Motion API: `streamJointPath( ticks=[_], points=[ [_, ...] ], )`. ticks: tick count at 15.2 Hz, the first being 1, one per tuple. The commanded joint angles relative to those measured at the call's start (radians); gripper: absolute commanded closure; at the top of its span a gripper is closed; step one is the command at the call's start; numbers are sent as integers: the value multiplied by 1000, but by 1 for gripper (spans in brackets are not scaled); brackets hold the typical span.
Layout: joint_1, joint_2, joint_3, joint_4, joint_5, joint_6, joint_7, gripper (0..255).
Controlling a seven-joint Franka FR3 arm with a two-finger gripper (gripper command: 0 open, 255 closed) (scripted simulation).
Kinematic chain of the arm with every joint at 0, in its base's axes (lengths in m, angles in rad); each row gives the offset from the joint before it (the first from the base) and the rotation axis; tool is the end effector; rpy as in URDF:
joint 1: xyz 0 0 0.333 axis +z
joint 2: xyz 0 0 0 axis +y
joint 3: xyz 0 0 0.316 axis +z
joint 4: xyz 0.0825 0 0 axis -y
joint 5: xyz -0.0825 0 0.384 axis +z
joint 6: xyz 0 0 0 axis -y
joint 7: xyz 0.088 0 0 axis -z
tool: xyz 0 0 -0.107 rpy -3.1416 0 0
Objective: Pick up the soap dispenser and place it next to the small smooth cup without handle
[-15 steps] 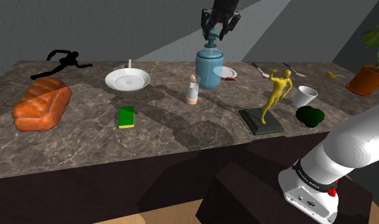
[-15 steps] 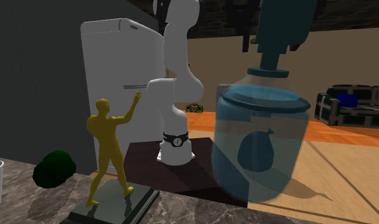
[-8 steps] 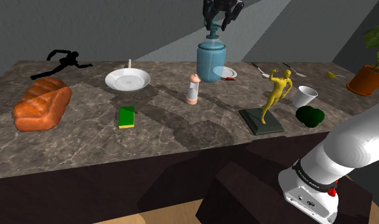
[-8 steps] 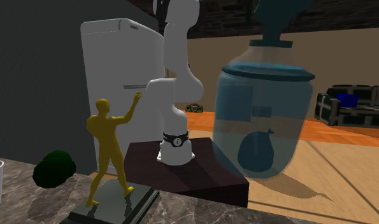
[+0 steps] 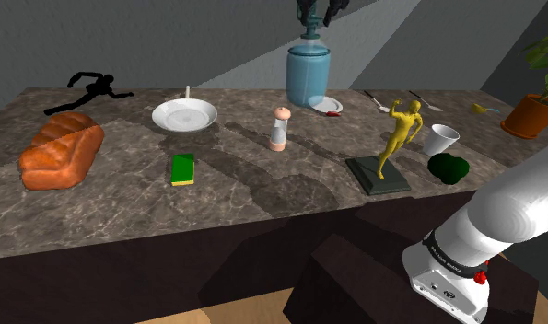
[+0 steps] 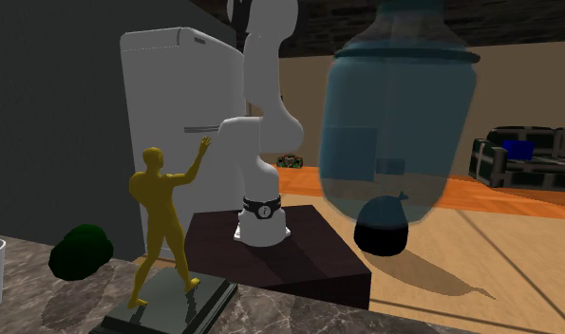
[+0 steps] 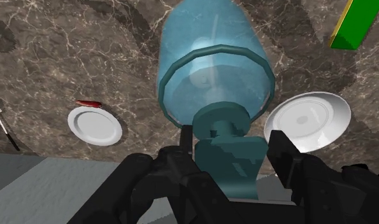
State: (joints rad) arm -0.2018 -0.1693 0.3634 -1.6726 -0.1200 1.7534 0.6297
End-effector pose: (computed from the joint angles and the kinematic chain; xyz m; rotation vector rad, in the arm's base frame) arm 0.5132 0.0914 0.6797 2.9560 -0.6890 0.4425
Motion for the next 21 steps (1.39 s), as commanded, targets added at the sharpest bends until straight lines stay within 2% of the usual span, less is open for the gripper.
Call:
streamJointPath(
  ticks=[1,16,17,21],
  points=[
    [-1,7,0,38,-2,-30,-4,255],
    [10,134,30,394,-54,-271,-4,255],
    [11,138,31,403,-56,-277,-4,255],
    [-44,32,-44,236,7,-191,-111,255]
  ],
)
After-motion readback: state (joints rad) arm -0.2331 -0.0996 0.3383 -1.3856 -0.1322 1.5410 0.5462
